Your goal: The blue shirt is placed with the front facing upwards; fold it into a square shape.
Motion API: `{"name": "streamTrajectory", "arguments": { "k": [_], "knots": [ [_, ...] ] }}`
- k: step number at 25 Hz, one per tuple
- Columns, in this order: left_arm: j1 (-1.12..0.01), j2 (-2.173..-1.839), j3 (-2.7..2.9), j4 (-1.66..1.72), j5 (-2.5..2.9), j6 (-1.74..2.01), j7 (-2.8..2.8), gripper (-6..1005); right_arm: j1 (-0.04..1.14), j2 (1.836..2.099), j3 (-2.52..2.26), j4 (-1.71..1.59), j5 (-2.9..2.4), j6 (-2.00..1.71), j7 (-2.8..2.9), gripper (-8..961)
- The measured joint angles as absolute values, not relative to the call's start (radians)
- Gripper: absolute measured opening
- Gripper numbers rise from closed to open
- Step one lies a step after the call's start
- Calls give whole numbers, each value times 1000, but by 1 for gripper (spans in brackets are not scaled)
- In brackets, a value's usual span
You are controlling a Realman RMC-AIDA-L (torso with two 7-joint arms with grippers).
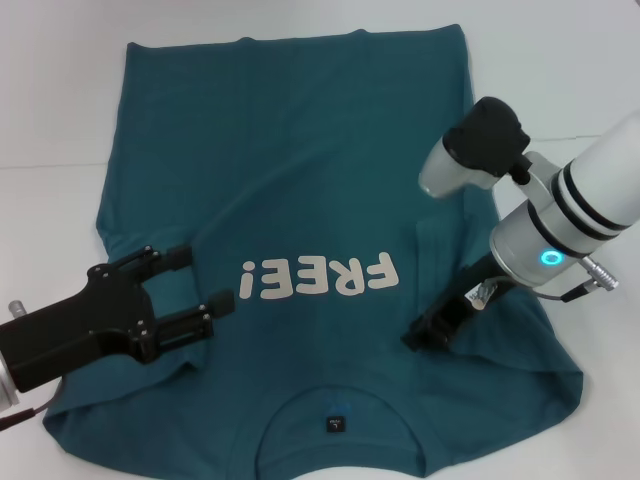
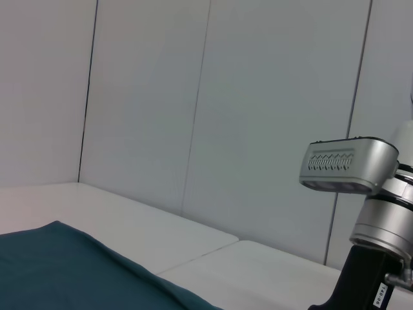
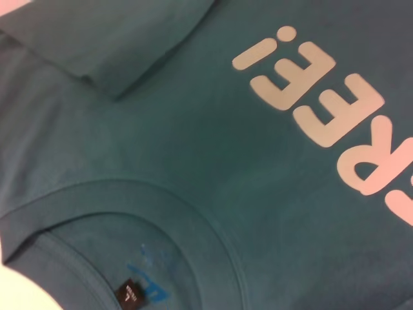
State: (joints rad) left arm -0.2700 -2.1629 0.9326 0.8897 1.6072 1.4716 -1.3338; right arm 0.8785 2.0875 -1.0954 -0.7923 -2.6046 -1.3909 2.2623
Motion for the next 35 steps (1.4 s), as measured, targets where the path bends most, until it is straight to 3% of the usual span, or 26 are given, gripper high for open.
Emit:
{"name": "streamTrajectory", "arguments": {
  "k": [8,11,12,16,22,28,35],
  "knots": [
    [-268,-2164,917,890,1602,1471,-1341,833,866,2075,-966,-833,-2584,-1446,2282,369],
    [-257,-2165,878,909,1602,1476,-1422,834,843,2058,-875,-852,-2532,-1488,2276,459],
    [-257,-2165,878,909,1602,1476,-1422,835,807,2044,-826,-877,-2467,-1527,2271,484],
    [-202,-2160,864,1030,1664,1476,-1614,836,718,2033,-794,-941,-2354,-1570,2261,585],
    [-108,-2164,812,1276,1893,1464,-1932,838,583,2039,-791,-1038,-2276,-1576,2232,759],
    [-87,-2168,778,1284,2011,1447,-1876,831,527,2048,-789,-1032,-2253,-1567,2154,822],
    [-104,-2167,781,1224,2099,1422,-1879,831,529,2042,-789,-978,-2256,-1544,2118,822]
  ]
}}
